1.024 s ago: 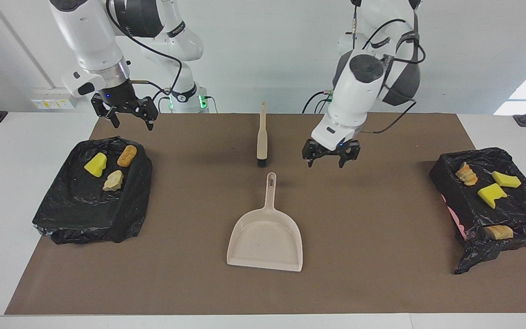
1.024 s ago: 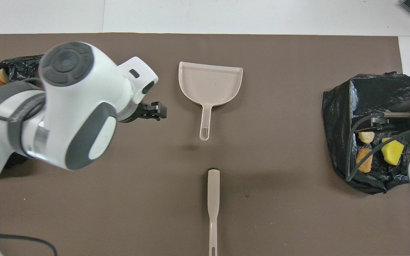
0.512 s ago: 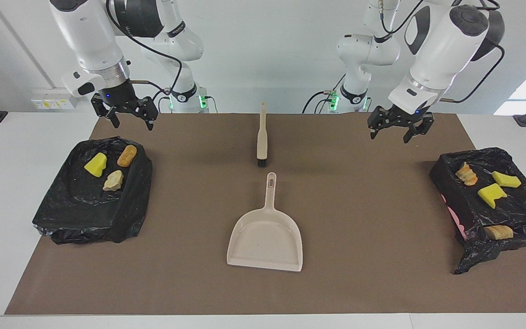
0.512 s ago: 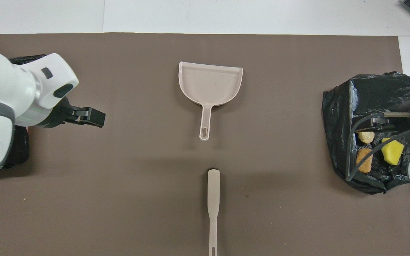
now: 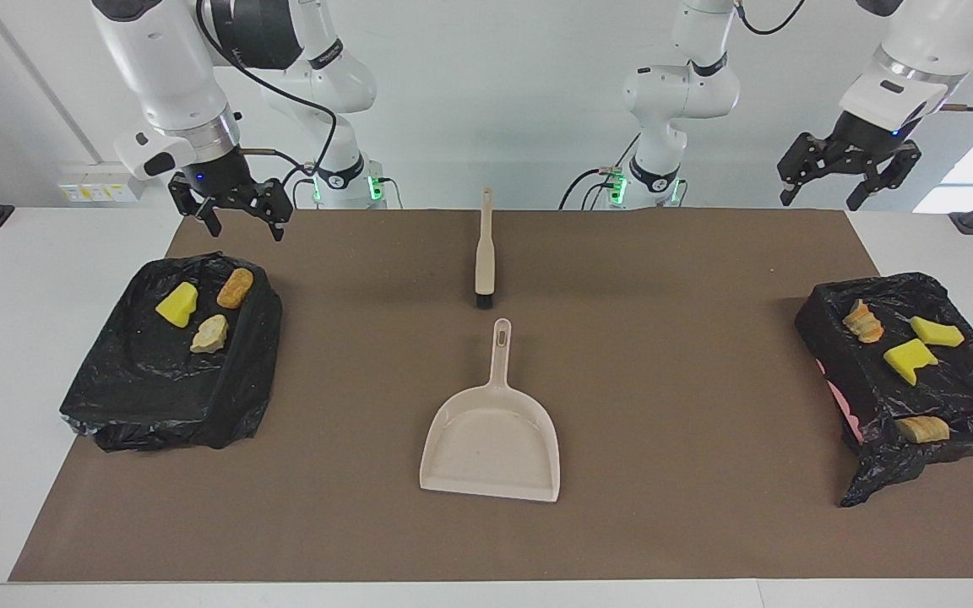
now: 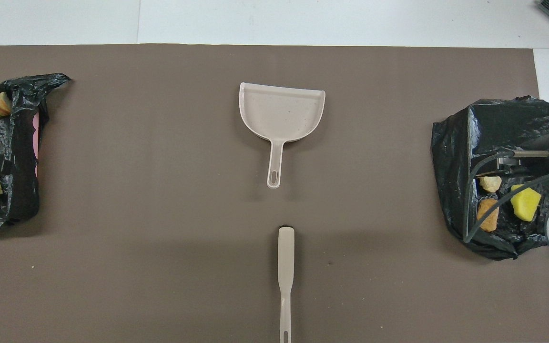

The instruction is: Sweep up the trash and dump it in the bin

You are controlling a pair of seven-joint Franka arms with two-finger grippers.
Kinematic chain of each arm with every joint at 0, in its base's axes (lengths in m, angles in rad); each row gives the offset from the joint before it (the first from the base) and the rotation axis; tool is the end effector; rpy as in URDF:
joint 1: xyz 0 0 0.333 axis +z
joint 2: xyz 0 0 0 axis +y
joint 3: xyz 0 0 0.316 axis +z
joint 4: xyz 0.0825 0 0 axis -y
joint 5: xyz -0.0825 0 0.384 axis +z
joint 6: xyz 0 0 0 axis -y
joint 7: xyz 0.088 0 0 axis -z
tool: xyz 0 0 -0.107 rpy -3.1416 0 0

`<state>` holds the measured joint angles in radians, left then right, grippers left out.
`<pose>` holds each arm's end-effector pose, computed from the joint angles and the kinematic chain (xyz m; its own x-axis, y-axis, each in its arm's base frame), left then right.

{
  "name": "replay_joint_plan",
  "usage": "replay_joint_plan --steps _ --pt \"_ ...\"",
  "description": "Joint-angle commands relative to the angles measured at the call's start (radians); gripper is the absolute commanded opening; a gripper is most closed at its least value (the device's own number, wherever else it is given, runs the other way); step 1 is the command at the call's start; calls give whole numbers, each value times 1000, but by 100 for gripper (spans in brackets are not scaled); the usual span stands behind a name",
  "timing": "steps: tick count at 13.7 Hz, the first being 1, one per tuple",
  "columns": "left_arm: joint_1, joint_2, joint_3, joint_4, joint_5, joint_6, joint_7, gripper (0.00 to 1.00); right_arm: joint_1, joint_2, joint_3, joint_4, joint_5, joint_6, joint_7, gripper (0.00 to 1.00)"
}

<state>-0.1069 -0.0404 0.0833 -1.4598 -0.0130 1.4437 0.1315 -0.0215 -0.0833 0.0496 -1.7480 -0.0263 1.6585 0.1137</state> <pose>0.5273 -0.0128 0.6867 0.9874 -0.1561 0.0261 -0.1564 -0.9876 0.0129 0.5332 0.0134 0.5933 0.9965 -0.0833 -0.0029 -0.0832 -0.9961 0.0308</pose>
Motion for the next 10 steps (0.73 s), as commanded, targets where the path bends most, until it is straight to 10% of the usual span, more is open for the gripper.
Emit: replay_joint_plan --steps 1,10 --pt "26 37 -13 52 5 -29 19 100 -8 2 -4 -2 11 18 -8 100" --pt "27 11 -17 13 7 -29 10 100 -28 42 -19 128 17 -80 -9 100"
